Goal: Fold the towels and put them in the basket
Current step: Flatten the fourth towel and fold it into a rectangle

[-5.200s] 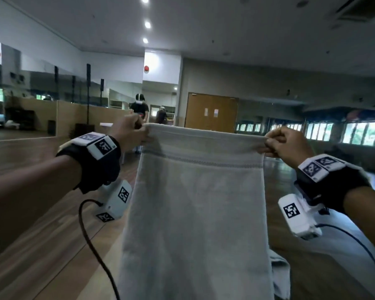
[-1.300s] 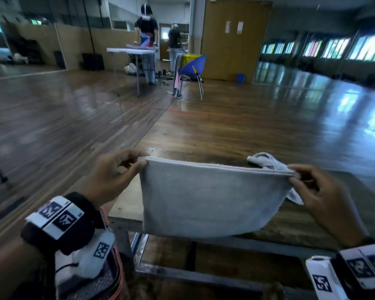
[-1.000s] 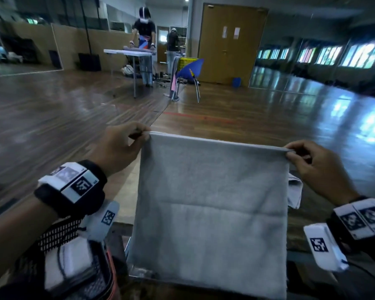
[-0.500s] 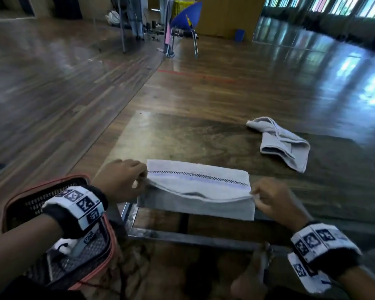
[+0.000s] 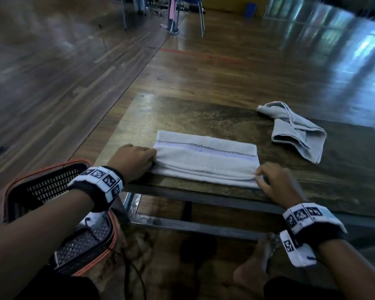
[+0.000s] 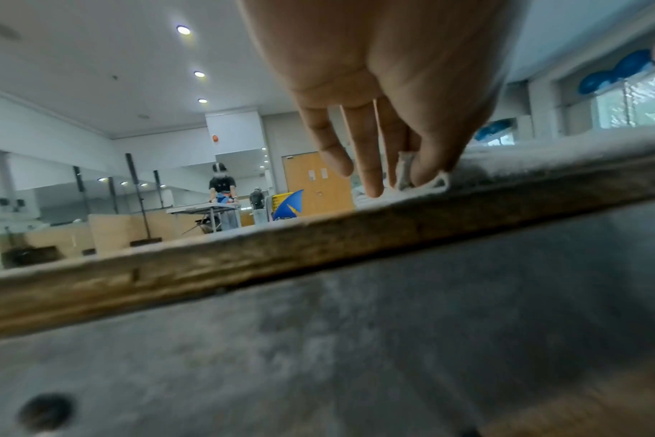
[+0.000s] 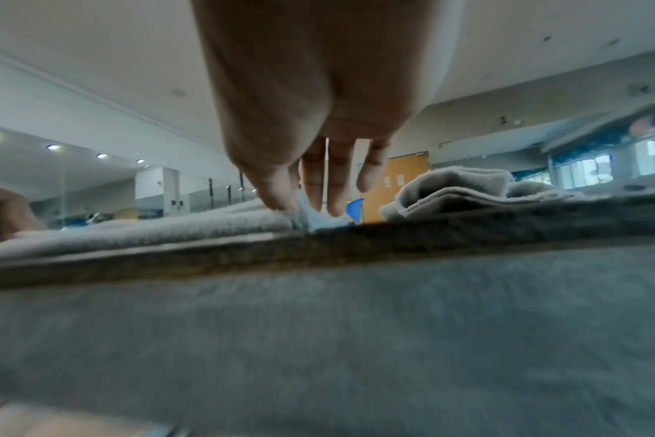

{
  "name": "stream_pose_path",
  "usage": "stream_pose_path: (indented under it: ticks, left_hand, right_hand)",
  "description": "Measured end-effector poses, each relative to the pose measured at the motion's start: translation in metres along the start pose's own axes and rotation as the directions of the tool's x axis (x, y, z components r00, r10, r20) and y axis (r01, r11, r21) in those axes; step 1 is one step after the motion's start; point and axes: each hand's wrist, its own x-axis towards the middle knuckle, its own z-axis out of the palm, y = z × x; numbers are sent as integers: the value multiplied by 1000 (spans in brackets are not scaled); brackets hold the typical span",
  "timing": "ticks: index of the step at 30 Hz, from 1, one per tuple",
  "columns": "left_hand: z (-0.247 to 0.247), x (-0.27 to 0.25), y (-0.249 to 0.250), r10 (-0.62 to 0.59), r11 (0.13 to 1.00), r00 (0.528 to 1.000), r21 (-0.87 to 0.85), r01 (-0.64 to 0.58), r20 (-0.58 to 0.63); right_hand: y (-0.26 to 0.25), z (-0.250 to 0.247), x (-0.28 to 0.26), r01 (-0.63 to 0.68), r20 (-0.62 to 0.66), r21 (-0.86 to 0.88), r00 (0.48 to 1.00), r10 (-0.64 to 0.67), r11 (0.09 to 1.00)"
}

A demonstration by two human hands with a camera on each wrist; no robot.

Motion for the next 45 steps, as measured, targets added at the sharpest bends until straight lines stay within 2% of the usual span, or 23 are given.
stream_pose_path:
  ticks: [2,3,4,5,6,7,9,10,11,13,16,21,28,31,33,35,37,39,40,42,44,45]
  left_hand:
    - [-6,6,-2,7,997,991,-77,-18,-136]
    - [-9,7,-5,13,993,966,-113,-44,-258]
    - [-12,8,-9,18,991,921,-114,-68,-390]
    - [-16,7,-11,26,992,875,-96,-82,-483]
    - [-17,5,-12,55,992,855,-66,-103,-517]
    - [-15,2,-12,94,991,878,-45,-130,-470]
    - [-4,-4,-7,146,988,964,-25,-155,-223]
    - [2,-7,-4,133,991,986,-9,-135,-101]
    - [8,-9,-2,108,994,993,0,-108,-44]
    - [8,-11,0,70,995,994,-63,-76,-86]
    - [5,-13,-3,75,992,982,-92,-92,-175]
    - [12,-11,-8,87,988,993,-119,-96,-80]
    - [6,-23,-15,273,955,962,-117,-274,-23]
    - [9,-34,-9,355,929,932,-87,-360,-70]
    - [12,-41,-7,328,931,936,-124,-343,-126]
    - [12,-46,-8,219,932,963,-259,-254,-159]
    - [8,-50,-12,108,888,980,-427,-171,-168]
    - [-2,-52,-15,29,809,987,-577,-115,-156]
    - [-9,-52,-16,-7,748,992,-659,-78,-125]
    - [-25,-51,-17,-59,566,998,-825,1,-39]
    - [-39,-50,-19,-73,377,997,-924,56,31]
    - [-44,-48,-22,-71,327,996,-942,74,54]
  right_hand:
    - [5,-7,8,-41,-119,-12,992,40,999]
    - [9,-13,10,-45,-218,-10,975,42,999]
    - [12,-19,9,-32,-311,-19,950,24,999]
    - [14,-24,7,-9,-374,-35,928,-5,999]
    - [14,-26,3,15,-395,-48,918,-33,999]
    - [13,-24,-1,33,-373,-50,927,-50,998]
    - [7,-14,-11,28,-209,-52,977,-38,998]
    - [5,-8,-15,22,-115,-56,993,-28,998]
    - [4,-5,-18,23,-58,-58,998,-26,998]
    - [6,-6,-17,29,-64,-61,997,-33,998]
    - [9,-9,-17,5,-106,-72,994,-13,997]
    - [11,-1,-21,70,8,-46,998,-70,996]
    - [6,-2,-39,41,118,-31,992,-37,999]
    - [-6,-1,-54,83,118,-51,990,-76,995]
    - [-12,1,-62,113,67,-28,992,-111,993]
    - [-15,-2,-64,87,15,61,996,-88,994]
    - [-14,-8,-63,-7,-16,206,1000,10,979]
    - [-12,-20,-60,-136,-2,417,989,150,899]
    - [-11,-28,-58,-189,32,554,978,206,811]
    - [-10,-43,-53,-223,91,762,966,241,609]
    - [-7,-56,-47,-204,110,857,970,218,474]
    - [-5,-60,-45,-197,117,882,971,207,428]
